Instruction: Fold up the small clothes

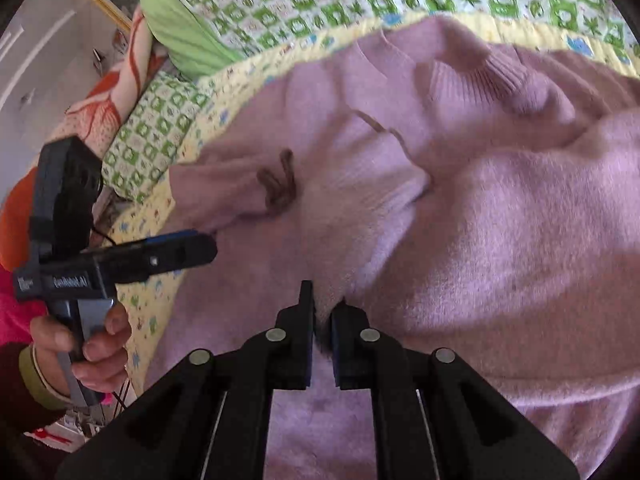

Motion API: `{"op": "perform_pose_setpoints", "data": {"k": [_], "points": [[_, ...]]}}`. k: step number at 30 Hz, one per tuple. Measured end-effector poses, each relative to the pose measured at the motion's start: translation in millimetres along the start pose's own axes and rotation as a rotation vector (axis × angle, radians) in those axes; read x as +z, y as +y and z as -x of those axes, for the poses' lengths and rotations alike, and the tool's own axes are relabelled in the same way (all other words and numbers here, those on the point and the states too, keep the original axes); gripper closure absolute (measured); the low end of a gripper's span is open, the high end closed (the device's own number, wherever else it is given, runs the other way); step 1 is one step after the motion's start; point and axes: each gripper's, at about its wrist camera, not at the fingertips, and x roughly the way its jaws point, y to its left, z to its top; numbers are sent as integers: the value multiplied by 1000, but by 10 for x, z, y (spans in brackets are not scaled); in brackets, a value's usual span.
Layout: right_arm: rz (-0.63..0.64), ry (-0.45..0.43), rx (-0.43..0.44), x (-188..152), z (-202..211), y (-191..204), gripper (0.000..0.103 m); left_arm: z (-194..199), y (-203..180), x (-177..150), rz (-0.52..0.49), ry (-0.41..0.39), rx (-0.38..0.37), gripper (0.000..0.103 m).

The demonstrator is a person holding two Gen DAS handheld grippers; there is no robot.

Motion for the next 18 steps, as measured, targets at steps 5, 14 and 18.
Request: {"op": "perform_pose_setpoints", "data": {"k": [5,14,18], "points": [[-26,-36,75,-147,271,-173,40,-262,-346,186,2,40,-71,5],[-200,-237,-37,-431,1095,-846,40,-792,-1084,250,-203,102,145,27],[-270,-277,-110,-484,1366,-1099,40,-768,-1015,276,-209,96,100,88]]}}
